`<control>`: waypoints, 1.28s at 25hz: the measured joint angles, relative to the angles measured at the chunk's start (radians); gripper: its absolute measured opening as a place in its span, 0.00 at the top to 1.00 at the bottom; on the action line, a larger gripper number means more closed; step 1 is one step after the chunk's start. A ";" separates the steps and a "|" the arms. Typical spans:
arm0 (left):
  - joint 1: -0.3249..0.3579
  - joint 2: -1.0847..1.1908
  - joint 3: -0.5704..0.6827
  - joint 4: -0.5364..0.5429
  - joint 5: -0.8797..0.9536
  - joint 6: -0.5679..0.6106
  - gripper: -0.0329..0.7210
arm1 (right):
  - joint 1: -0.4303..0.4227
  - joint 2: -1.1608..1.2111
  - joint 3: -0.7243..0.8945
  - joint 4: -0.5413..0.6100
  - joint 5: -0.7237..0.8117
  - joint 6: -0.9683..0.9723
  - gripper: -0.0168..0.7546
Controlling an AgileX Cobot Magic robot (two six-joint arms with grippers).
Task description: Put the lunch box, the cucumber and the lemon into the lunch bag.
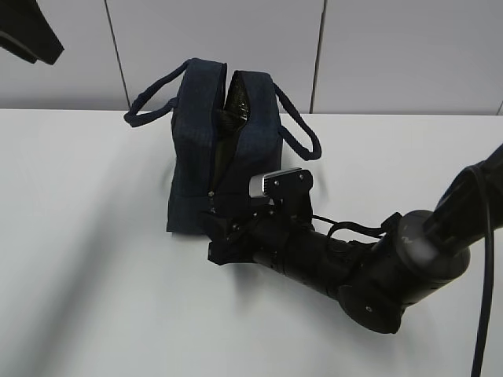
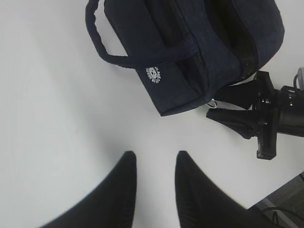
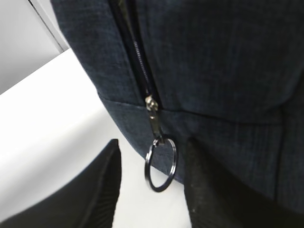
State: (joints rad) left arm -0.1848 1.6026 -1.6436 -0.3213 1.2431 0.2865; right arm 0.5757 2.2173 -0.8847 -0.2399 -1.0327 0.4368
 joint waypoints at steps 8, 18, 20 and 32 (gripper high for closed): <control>0.000 0.000 0.000 -0.004 0.000 0.000 0.71 | 0.000 0.000 0.000 0.000 0.004 0.000 0.62; 0.000 0.000 0.000 -0.027 0.000 0.000 0.71 | 0.000 0.000 0.000 0.002 0.014 0.000 0.80; 0.000 0.000 0.000 -0.027 0.000 0.000 0.71 | 0.000 0.000 0.000 0.006 0.014 0.000 0.85; 0.000 0.000 0.000 -0.027 0.000 0.000 0.71 | 0.000 0.000 0.000 0.009 0.032 0.040 0.98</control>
State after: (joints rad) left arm -0.1848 1.6026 -1.6436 -0.3484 1.2431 0.2865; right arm 0.5757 2.2173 -0.8847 -0.2305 -1.0011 0.4766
